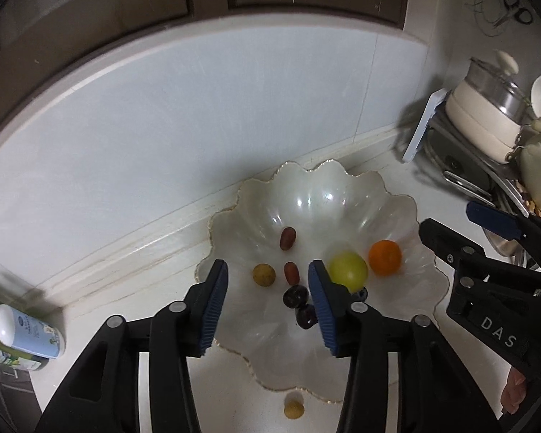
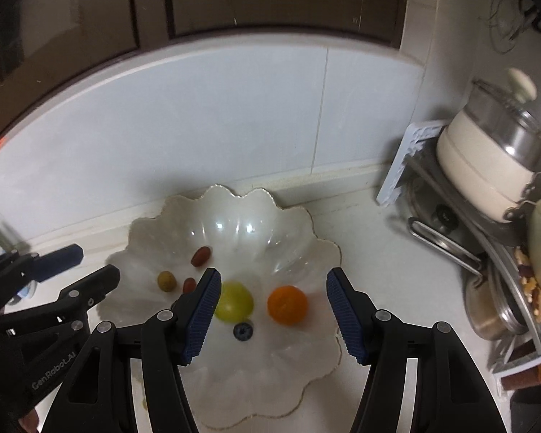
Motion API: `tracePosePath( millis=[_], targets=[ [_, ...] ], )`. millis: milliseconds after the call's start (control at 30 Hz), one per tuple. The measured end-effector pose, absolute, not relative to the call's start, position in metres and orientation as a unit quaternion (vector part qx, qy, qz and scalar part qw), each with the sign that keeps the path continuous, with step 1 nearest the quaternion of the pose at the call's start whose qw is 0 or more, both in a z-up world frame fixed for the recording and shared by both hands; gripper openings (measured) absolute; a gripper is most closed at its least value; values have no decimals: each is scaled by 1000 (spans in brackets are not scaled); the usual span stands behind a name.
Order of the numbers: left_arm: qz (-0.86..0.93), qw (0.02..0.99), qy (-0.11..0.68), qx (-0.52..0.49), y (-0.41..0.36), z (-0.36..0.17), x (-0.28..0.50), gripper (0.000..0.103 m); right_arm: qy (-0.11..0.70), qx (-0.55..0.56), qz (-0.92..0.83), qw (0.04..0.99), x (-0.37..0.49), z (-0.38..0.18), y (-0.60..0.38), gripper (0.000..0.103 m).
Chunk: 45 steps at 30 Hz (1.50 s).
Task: Organize fruits
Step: 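Raise both open tools from the bowl toward the small yellow fruit and blueberry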
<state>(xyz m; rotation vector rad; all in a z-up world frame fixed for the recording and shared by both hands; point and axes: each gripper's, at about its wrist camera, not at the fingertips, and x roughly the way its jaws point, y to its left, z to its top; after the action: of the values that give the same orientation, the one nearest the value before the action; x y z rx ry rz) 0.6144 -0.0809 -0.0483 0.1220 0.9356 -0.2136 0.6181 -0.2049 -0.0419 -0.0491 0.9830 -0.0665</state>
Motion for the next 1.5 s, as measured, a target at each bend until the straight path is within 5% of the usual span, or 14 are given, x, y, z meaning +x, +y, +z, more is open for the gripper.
tracePosePath(
  millis=[500,1500],
  targets=[
    [-84,918,383,56,-73,-8,535,58,392,-56,-29,918,536,7,-195,62],
    [-136,937,318,56,-32,4,443,58,333,-3,-85,939,427,25,-160,62]
  ],
)
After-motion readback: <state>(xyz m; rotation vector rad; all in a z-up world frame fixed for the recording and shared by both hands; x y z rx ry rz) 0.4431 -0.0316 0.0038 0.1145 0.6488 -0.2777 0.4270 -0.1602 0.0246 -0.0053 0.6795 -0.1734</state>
